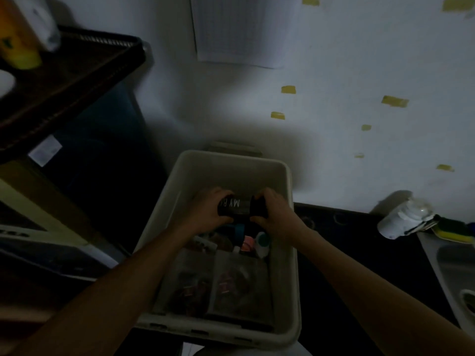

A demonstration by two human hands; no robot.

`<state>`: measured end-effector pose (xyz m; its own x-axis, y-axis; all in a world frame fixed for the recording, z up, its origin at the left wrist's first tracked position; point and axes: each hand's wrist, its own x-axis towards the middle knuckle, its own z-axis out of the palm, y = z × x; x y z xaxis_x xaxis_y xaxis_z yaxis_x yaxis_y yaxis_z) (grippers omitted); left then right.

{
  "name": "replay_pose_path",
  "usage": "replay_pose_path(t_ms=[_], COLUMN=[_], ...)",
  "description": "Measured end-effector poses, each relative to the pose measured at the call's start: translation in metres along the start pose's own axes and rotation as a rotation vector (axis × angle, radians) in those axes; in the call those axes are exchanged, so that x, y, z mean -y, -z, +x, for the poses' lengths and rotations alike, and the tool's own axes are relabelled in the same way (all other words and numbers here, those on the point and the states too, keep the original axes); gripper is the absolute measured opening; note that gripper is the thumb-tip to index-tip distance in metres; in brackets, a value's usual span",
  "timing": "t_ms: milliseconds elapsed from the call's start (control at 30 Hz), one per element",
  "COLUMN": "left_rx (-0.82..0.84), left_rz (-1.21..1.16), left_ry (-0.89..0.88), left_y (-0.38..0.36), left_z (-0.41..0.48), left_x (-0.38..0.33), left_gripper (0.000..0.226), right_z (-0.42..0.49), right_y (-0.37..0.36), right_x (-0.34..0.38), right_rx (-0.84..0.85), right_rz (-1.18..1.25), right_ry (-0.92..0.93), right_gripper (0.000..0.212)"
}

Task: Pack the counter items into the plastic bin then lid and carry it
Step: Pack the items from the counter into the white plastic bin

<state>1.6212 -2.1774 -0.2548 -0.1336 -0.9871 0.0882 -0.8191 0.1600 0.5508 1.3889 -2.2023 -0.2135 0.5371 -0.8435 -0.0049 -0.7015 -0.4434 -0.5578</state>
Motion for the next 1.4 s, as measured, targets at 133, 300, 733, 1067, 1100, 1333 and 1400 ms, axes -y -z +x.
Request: replay_pose_path(t_ms=[133, 300, 733, 1067, 1100, 1333, 1400], left_rx=[0.071, 0.116, 0.131, 0.189, 0.177, 0.058, 0.05], left_rz=[0.011, 0.074, 0.232, 0.272, 0.286, 0.372, 0.383], left_ry=[0.023, -0.019, -0.116, 0.018, 0.011, -0.037, -0.049], left_y=[-0.004, -0.009, -0.033, -0.034, -0.032, -0.019, -0.017], left_z=[-0.012, -0.02, -0.024, -0.022, -0.018, 0.013, 0.022], left_x=[0.018, 0.03, 0.053, 0.069, 0.069, 0.064, 0.065], left_gripper=[0.063, 0.058, 0.076, 0.074, 0.076, 0.068, 0.067], right_z=[0.011, 0.015, 0.014, 0.028, 0.031, 0.056, 0.063], right_y=[-0.021, -0.055, -0.096, -0.1, -0.099, -0.086, -0.084], right_x=[0.009, 0.013, 0.008, 0.005, 0.005, 0.0, -0.003], right_rx=[0.073, 0.168, 0.076, 0.052, 0.041, -0.056, -0.063], right_rz=[-0.05, -0.055, -0.019, -0.072, -0.081, -0.07, -0.046], right_ry=[-0.048, -0.126, -0.196, -0.106, -0.104, -0.141, -0.155], right_gripper=[0.047, 0.055, 0.067, 0.059, 0.055, 0.049, 0.052])
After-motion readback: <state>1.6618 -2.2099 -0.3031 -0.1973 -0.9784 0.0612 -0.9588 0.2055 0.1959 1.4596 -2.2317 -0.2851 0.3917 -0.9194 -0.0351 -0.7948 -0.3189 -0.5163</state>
